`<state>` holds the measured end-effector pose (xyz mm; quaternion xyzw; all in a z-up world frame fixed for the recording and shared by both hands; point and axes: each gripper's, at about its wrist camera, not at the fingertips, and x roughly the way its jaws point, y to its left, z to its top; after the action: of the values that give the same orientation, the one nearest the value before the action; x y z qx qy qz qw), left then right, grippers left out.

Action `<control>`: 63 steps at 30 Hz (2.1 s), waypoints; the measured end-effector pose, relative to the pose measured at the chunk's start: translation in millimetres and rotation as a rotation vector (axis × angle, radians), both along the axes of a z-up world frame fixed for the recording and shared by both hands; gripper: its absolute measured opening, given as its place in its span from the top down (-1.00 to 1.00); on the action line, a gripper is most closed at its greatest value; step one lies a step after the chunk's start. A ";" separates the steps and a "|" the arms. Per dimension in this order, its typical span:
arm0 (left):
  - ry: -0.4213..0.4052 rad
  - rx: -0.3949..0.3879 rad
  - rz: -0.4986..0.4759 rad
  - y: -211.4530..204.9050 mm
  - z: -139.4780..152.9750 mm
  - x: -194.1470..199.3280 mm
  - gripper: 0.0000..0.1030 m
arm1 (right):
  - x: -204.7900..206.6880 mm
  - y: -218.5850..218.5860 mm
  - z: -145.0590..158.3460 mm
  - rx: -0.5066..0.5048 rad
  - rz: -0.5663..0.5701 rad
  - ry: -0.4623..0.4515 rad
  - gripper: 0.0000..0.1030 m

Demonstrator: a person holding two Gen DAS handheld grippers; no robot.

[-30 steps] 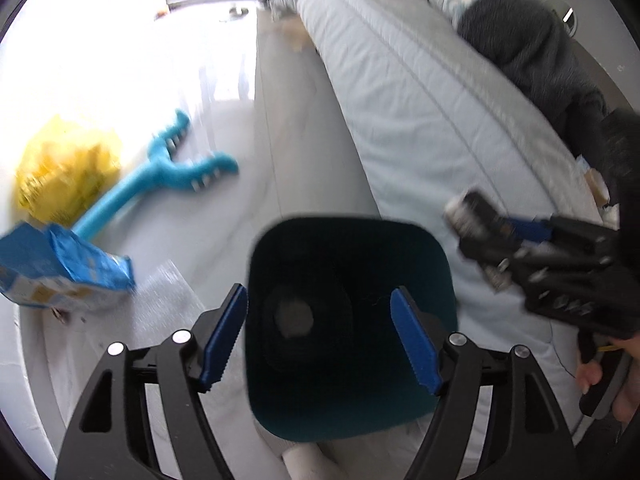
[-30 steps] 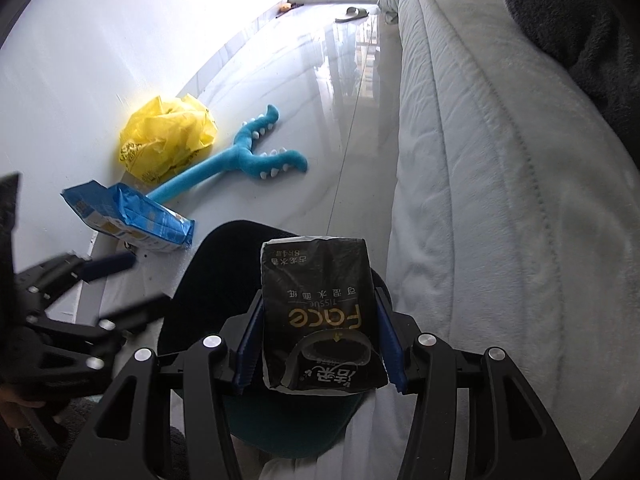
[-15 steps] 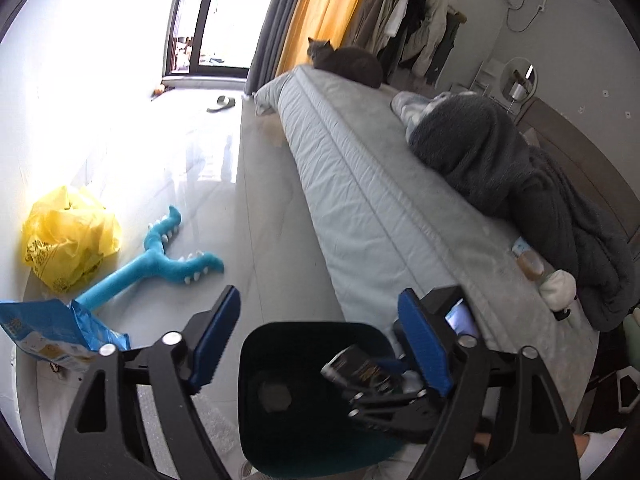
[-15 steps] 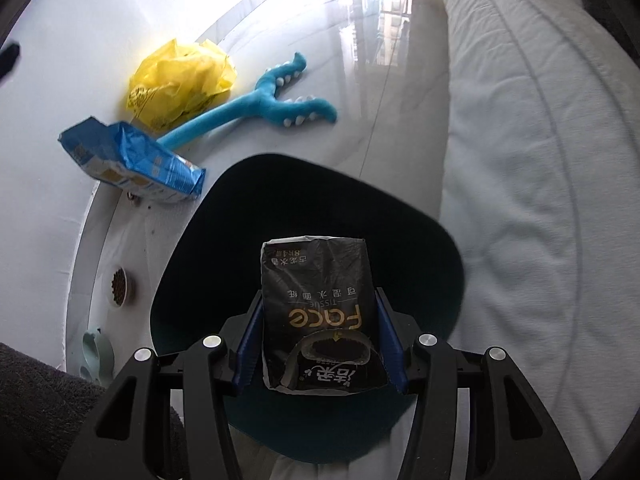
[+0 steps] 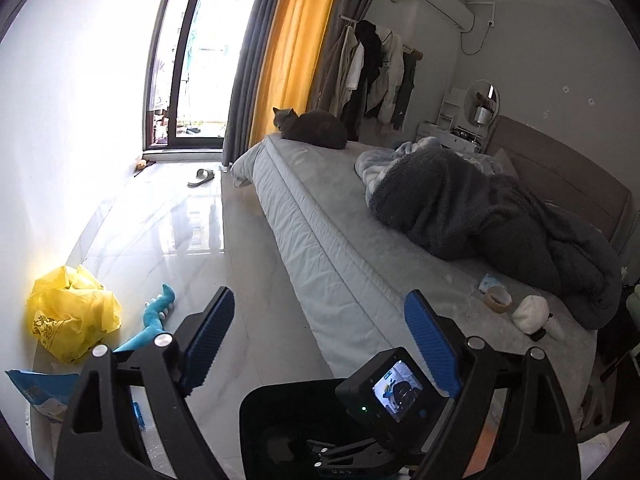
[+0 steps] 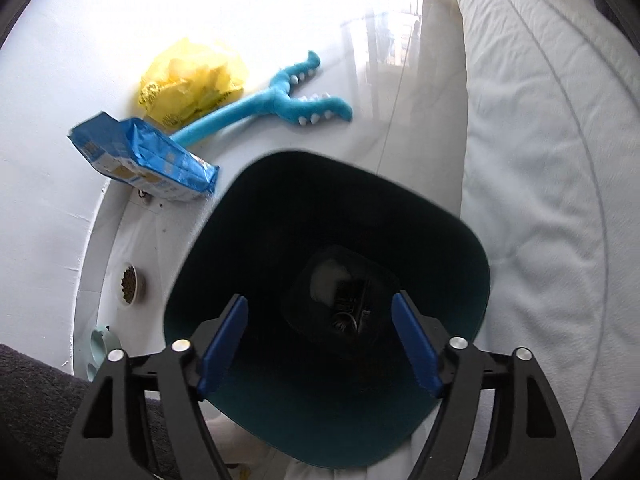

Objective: Collect trash
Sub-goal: 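Move both tools back toward the trash on the bed, then grasp the white cloth ball with the left tool while the right tool grasps the bubble-wrap roll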

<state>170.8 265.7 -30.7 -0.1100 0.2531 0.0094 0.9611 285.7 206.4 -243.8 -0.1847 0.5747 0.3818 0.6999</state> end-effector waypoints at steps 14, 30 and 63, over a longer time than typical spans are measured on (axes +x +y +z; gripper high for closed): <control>-0.127 -0.003 -0.063 -30.4 30.1 -3.5 -0.81 | -0.1 -25.5 83.3 0.158 0.017 -0.173 -0.63; -0.139 -0.025 -0.111 -77.0 45.9 18.7 -0.81 | 12.6 -120.3 145.3 0.277 -0.071 -0.341 -0.63; 0.062 -0.047 -0.366 -225.9 -4.4 103.6 -0.81 | 39.1 -348.9 175.3 0.265 -0.366 -0.482 -0.51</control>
<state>274.4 39.8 -35.1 -0.0845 0.2986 -0.1681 0.9356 324.8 -142.5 -68.5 -0.0708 0.3614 0.2665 0.8907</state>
